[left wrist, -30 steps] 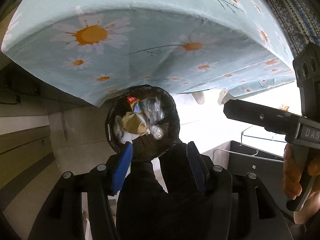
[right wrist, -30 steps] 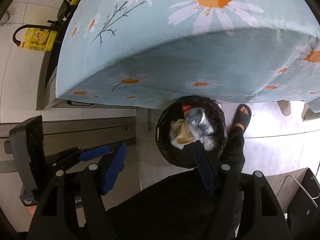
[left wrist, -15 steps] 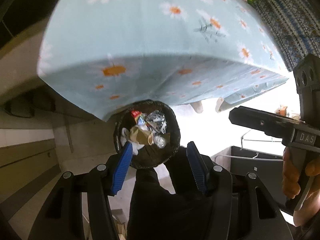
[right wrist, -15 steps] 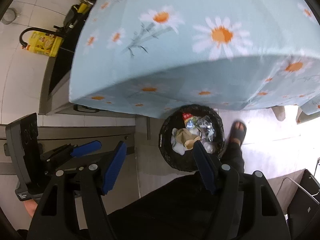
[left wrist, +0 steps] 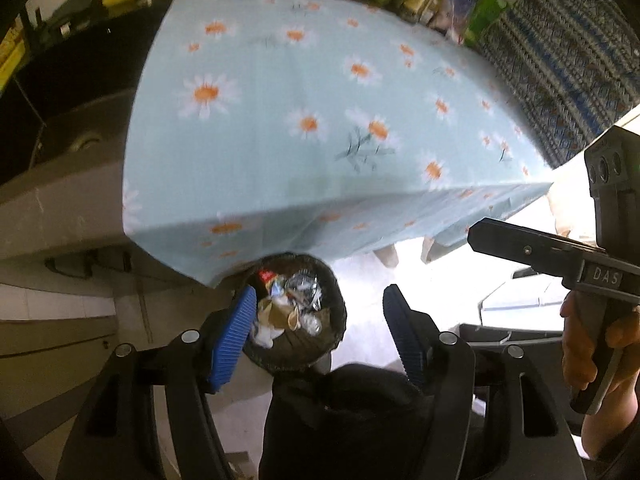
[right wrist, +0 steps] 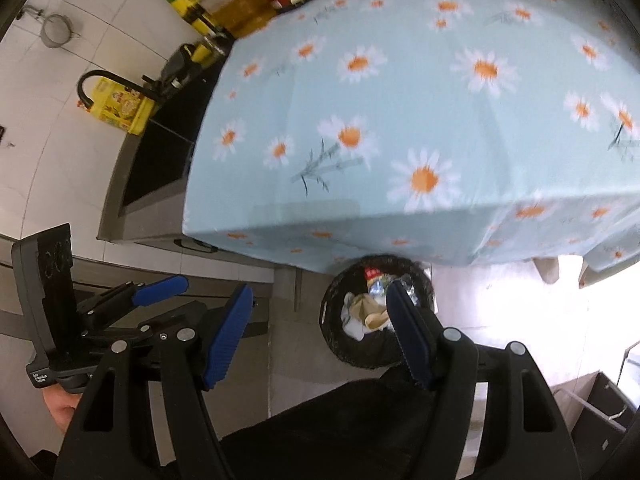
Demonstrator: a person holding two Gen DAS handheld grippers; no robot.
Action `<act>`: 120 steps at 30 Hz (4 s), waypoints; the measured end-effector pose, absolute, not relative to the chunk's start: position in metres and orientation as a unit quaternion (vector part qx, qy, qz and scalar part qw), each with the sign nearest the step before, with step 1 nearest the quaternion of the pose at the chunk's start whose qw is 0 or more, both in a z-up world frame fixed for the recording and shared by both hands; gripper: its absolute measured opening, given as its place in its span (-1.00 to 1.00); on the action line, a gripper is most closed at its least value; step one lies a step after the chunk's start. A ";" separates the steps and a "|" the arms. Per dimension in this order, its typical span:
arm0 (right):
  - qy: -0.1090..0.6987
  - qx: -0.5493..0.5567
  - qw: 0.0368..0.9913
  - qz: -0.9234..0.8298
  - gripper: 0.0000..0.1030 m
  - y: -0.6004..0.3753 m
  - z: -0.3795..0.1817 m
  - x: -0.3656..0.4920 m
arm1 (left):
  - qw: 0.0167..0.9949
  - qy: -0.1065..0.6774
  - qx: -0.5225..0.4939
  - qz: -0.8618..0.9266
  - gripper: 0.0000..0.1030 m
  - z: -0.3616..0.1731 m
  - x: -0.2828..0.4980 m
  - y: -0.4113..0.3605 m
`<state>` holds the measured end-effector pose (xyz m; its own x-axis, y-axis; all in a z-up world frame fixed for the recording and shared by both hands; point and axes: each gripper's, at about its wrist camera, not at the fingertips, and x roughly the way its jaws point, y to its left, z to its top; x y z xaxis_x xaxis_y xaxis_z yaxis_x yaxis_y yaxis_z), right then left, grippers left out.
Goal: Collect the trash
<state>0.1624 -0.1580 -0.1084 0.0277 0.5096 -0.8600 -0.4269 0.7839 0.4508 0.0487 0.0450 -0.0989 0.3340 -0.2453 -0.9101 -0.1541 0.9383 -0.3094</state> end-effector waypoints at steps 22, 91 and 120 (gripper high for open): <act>0.465 -0.003 0.813 0.350 0.90 -0.226 0.018 0.167 | 0.877 0.465 -0.113 0.037 0.68 0.034 0.043 -0.015; 0.411 -0.019 0.843 0.347 0.90 -0.292 0.047 0.153 | 0.902 0.410 -0.108 0.075 0.80 0.077 0.020 -0.063; 0.413 -0.021 0.842 0.346 0.90 -0.297 0.041 0.152 | 0.903 0.410 -0.099 0.074 0.80 0.072 0.016 -0.065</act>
